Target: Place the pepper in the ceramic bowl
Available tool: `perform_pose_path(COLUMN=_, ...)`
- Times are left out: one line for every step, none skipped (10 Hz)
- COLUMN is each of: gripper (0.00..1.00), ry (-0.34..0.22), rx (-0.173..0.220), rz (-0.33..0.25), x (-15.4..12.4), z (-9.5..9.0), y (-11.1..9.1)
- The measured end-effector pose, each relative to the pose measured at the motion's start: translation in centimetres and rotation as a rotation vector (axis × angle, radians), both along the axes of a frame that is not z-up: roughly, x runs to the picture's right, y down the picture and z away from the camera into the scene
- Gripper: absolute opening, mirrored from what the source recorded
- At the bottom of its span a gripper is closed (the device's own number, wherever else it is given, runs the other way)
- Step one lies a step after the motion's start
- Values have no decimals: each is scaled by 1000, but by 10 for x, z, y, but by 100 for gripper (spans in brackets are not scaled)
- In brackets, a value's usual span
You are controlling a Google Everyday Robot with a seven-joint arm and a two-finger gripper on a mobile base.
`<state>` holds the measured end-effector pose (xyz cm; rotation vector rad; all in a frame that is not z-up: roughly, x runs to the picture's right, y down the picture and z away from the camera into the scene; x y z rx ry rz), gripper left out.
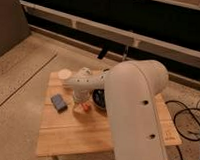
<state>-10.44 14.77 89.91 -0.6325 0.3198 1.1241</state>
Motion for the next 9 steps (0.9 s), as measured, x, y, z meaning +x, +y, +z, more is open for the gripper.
perform_pose_path(gripper=49, ry=0, rx=-1, rz=-15, x=0, z=1, y=0)
perform_pose_path(gripper=39, ry=-2, rx=3, rz=-32, x=-3, z=2, y=-2)
perform_pose_path(gripper=27, ry=-6, rx=13, rz=-42, x=-6, z=3, y=-6)
perform_pose_path(gripper=17, ry=-2, rx=19, rz=-52, x=-4, z=3, y=-9)
perform_pose_path(gripper=9, ry=-1, rx=23, rz=-58, x=-5, z=2, y=-10)
perform_pose_path(gripper=1, ry=-3, rx=46, rz=-58, x=-9, z=0, y=-19)
perform_pose_path(gripper=0, ry=-7, rx=72, rz=-57, x=-11, z=-2, y=-28)
perform_pose_path(gripper=0, ry=-5, rx=124, rz=-61, x=-13, z=-10, y=-48)
perform_pose_path(gripper=0, ry=0, rx=166, rz=-62, x=-14, z=-19, y=-64)
